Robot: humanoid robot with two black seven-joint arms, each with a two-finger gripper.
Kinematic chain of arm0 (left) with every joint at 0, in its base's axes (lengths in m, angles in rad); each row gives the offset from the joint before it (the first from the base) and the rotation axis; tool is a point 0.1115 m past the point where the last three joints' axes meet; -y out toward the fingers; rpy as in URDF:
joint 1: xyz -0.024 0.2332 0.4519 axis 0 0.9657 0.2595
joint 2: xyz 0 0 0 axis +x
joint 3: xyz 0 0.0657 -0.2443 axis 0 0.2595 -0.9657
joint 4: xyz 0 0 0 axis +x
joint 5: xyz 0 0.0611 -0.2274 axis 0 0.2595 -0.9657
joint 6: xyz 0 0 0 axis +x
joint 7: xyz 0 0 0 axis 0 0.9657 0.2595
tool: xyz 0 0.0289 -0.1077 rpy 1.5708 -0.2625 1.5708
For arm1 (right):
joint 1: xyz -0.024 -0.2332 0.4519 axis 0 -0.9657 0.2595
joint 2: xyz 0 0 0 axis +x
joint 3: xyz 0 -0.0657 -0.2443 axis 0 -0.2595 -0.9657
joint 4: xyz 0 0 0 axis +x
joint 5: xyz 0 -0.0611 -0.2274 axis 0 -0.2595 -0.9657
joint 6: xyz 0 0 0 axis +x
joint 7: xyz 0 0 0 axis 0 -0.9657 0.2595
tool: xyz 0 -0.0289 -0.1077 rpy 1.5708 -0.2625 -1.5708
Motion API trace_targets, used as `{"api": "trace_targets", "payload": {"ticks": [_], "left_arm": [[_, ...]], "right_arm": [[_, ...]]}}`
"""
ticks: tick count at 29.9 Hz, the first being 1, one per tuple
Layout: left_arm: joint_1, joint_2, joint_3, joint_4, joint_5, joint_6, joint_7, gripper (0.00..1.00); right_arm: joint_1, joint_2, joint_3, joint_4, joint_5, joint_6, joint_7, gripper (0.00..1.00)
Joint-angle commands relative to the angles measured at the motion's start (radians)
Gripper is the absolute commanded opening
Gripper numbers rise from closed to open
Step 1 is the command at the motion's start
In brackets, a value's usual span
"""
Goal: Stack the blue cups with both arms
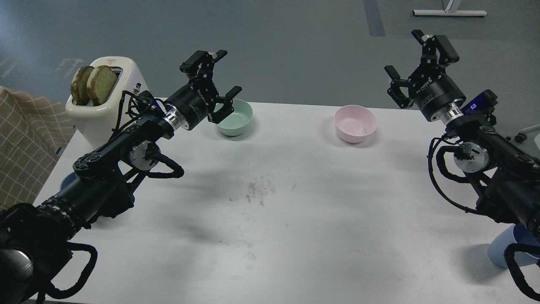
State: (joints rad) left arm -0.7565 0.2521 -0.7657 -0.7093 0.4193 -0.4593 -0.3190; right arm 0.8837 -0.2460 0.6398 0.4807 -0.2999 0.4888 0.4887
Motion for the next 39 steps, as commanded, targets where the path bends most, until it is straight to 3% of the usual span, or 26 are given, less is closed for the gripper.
{"api": "trace_targets", "payload": {"ticks": [1,39], "left_arm": [[-0.006,0.003,0.002,0.028,-0.002,-0.007,-0.077,0.98],[0.005,0.0,0.002,0.014,0.004,-0.029,-0.084,0.98]], "right_arm": [[-0.005,-0.002,0.0,-0.001,-0.001,0.0,0.0,1.0],[-0.019,0.022,-0.006,-0.03,-0.002,0.0,0.0,1.0]]}}
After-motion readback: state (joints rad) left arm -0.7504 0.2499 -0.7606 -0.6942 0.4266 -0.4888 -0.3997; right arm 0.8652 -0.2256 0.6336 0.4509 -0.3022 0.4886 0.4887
